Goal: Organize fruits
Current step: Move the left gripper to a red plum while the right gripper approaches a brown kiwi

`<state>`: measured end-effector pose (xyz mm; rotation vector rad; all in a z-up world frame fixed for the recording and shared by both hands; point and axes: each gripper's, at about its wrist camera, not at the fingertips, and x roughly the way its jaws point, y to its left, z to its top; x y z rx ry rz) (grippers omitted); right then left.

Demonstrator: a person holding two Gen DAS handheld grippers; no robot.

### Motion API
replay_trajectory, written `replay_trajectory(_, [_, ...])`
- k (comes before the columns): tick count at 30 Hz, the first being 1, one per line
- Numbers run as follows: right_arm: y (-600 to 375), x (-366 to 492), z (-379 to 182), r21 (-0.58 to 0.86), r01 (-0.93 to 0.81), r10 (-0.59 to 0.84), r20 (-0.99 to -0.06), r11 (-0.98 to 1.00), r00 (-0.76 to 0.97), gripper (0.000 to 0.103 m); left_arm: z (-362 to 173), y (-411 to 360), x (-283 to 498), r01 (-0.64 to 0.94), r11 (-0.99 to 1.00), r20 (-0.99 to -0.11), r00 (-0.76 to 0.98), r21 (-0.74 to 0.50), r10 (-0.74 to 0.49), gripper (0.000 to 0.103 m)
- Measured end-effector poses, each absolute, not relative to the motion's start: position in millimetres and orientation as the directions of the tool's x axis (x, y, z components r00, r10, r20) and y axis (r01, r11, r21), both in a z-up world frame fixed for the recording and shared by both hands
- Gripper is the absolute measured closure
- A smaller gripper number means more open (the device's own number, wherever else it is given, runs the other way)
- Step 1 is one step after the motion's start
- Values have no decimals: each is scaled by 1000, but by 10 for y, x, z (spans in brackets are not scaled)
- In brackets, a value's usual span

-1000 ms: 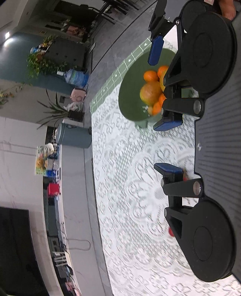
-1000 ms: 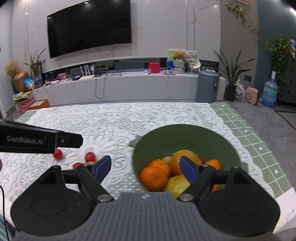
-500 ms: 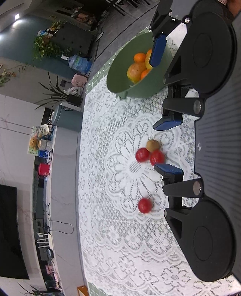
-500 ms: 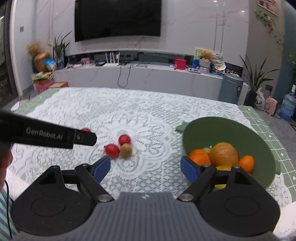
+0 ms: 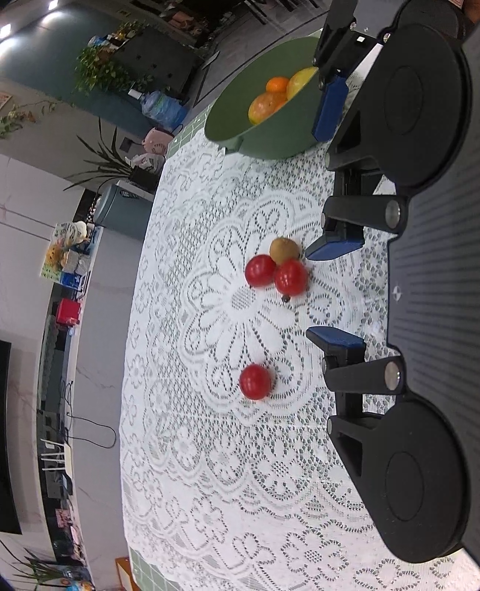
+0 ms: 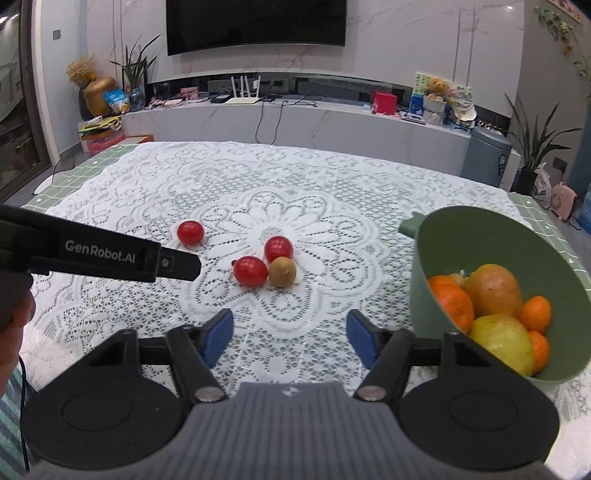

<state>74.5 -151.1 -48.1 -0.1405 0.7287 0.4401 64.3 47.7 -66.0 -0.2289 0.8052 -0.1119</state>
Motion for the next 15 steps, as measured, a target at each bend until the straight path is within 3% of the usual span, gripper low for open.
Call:
replay_trajectory(8, [-1392,922,-585,28,-480,366,-685,877,630,62,-786,560,755,-5,963,-711,676,-270,-196,54])
replay_trajectory(15, [-1300,1102,-689,23,-502,376,-692,865,616,70,-889,619,876,-26,952,-725,655,-304,-214,54])
